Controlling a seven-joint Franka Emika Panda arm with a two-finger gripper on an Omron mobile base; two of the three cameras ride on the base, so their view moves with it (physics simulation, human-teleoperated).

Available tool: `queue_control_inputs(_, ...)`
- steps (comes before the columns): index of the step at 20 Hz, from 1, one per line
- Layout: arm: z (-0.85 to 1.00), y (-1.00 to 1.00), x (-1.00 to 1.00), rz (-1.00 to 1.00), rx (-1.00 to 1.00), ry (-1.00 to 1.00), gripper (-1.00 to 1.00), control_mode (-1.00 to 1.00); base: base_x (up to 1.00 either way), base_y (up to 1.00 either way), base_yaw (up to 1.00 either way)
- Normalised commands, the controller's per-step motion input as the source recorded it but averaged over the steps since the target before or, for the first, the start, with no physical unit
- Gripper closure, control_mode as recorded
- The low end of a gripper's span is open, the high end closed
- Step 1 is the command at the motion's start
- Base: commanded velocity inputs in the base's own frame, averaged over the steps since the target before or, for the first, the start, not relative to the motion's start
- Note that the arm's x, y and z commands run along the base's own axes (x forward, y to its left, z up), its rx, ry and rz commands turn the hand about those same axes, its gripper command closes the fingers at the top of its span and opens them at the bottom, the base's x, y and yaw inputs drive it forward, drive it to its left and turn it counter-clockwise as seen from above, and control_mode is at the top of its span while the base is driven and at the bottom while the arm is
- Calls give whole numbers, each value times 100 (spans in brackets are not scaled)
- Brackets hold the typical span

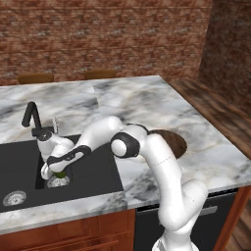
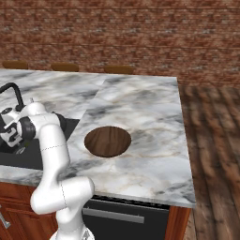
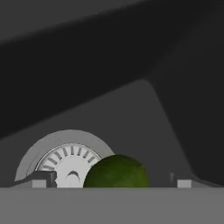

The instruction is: Pick the tangerines from the cabinet and place them in one bowl. Pick the lime from the sink and place it in the other bowl.

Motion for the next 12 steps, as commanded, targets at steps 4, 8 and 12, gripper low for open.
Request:
queue_control_inputs(4, -15, -24, -5, 5, 0, 0, -100, -100, 0, 0, 0)
queue_control_inputs(8, -5, -25, -2, 2, 0, 0, -100, -100, 0, 0, 0)
queue_control_inputs(12, 0, -1, 0, 0, 0, 1, -100, -100, 0, 0, 0)
